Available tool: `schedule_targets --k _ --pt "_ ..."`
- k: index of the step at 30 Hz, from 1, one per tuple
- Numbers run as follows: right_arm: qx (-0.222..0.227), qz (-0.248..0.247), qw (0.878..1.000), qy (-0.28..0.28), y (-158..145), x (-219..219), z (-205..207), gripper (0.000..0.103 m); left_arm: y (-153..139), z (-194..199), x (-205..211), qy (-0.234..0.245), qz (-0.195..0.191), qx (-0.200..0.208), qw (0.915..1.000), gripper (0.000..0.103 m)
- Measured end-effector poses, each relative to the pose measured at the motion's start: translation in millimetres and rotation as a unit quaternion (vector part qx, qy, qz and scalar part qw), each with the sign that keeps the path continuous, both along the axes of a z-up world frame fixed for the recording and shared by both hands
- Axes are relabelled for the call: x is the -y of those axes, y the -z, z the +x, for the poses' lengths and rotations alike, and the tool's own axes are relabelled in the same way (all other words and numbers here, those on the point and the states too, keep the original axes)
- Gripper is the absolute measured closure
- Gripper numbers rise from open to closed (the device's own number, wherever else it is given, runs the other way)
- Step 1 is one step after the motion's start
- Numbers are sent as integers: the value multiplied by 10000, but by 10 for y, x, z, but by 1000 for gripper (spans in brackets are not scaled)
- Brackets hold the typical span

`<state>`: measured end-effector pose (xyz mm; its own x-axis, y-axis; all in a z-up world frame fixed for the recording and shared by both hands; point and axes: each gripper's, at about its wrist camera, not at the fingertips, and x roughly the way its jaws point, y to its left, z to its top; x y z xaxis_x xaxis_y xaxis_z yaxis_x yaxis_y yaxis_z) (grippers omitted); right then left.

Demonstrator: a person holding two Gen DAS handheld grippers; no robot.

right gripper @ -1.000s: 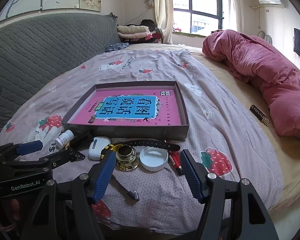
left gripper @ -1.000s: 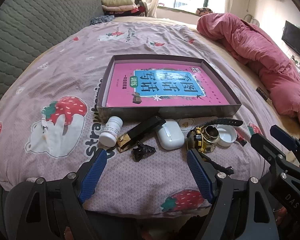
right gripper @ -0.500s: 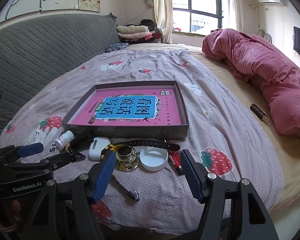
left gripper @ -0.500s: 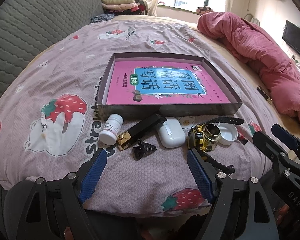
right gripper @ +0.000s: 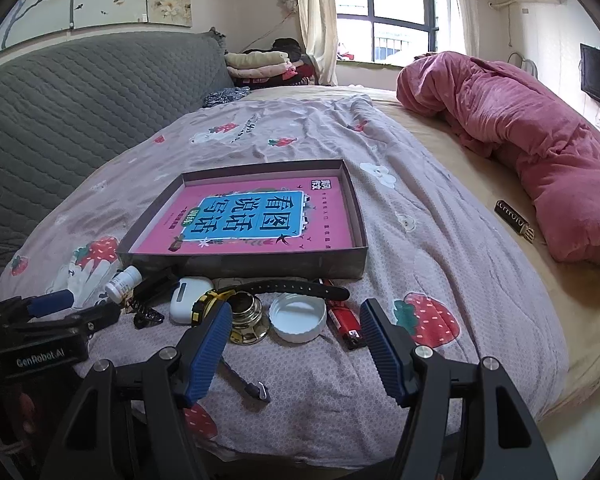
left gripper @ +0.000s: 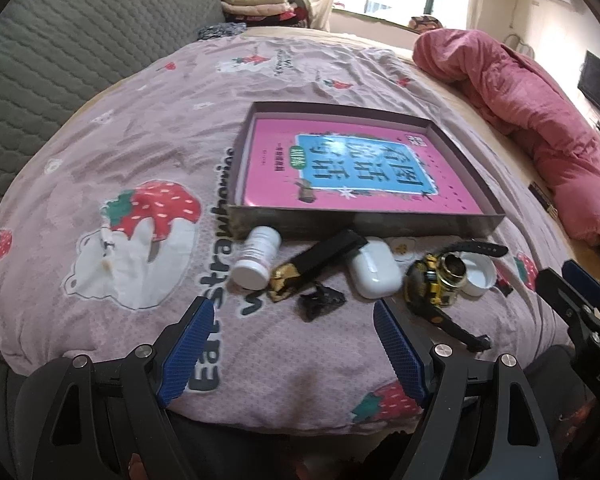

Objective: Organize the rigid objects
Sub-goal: 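Grasp the white pill bottle with the left tool while the right tool grasps the yellow-black watch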

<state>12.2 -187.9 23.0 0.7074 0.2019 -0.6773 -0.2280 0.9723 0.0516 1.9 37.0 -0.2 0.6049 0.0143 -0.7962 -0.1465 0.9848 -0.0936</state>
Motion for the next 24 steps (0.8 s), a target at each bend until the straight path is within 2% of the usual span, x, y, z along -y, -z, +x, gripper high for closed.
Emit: schedule_targets --k 17,24 --pt "-211 117 9987 -450 102 -239 20 37 109 124 -288 -203 -49 -98 9997 20" --pt "-335 106 9971 -679 161 -352 22 37 207 226 -452 -279 -260 -202 9991 20"
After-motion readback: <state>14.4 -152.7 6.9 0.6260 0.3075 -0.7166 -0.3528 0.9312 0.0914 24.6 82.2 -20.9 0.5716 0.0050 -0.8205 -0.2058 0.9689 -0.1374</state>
